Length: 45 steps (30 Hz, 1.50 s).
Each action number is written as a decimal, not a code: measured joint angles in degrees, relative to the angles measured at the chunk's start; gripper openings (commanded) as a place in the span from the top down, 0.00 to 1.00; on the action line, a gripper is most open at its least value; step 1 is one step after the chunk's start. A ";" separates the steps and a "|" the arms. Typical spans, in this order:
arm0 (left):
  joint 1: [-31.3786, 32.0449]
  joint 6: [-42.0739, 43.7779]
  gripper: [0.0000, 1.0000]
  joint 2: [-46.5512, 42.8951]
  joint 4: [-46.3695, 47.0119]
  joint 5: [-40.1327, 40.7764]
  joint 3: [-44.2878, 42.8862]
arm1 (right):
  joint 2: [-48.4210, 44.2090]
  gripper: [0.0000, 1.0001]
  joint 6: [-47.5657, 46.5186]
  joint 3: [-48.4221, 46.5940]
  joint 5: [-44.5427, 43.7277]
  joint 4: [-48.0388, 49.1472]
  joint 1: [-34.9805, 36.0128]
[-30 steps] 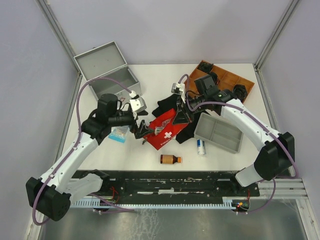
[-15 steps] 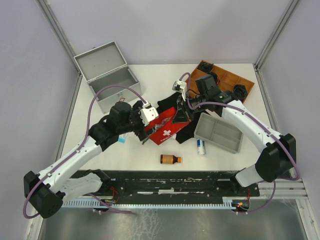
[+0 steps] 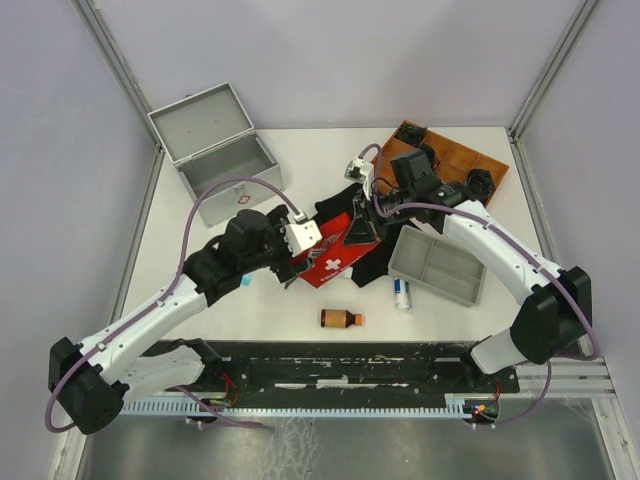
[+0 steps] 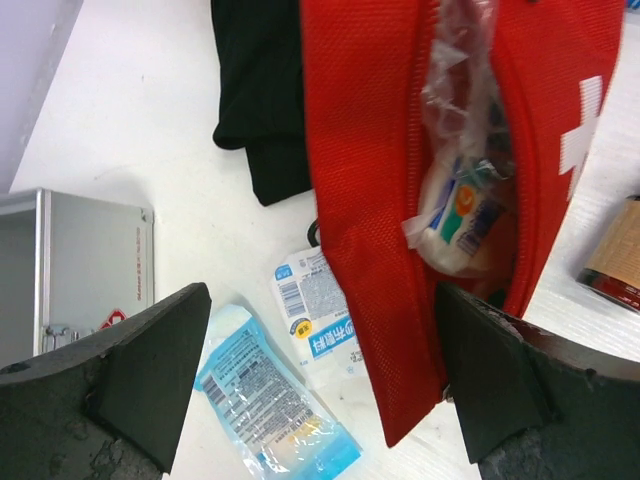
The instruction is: Organize the medicine kit
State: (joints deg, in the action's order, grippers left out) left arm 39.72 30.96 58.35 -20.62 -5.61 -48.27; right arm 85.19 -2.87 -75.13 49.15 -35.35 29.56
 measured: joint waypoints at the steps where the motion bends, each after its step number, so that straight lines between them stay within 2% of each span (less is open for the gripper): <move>1: 0.44 0.42 0.05 0.07 0.33 0.00 0.09 | 0.07 0.88 0.46 0.00 -0.17 0.17 0.00; 11: 2.27 3.98 0.44 -0.74 5.38 1.99 3.48 | 0.79 0.89 1.51 0.00 -2.56 0.61 0.00; 19: 2.40 3.98 0.61 -6.38 8.15 1.20 4.74 | 2.34 0.90 0.44 0.00 -7.41 -0.46 -0.04; 21: 2.43 3.96 0.57 -6.97 8.83 0.61 4.74 | 2.49 0.90 0.02 0.00 -8.35 -0.72 -0.04; 24: 2.40 3.98 0.42 -7.02 9.20 0.04 4.81 | 2.54 0.90 -0.35 0.00 -9.03 -1.20 -0.07; 32: 0.26 1.03 0.13 -6.75 9.55 -1.90 6.36 | 1.20 0.91 0.20 1.16 -6.62 0.17 -3.28; 38: -7.04 -6.69 0.00 -6.69 10.91 -8.55 6.78 | -3.67 0.92 6.58 5.95 -2.08 7.76 -9.99; 45: -10.19 -14.12 0.01 -2.75 13.27 -14.43 5.05 | -8.83 0.93 22.32 13.18 0.17 23.78 -15.45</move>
State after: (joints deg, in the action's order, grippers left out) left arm 29.54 16.84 55.59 -7.35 -20.03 -43.22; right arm 76.36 19.44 -61.95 49.32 -11.57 14.11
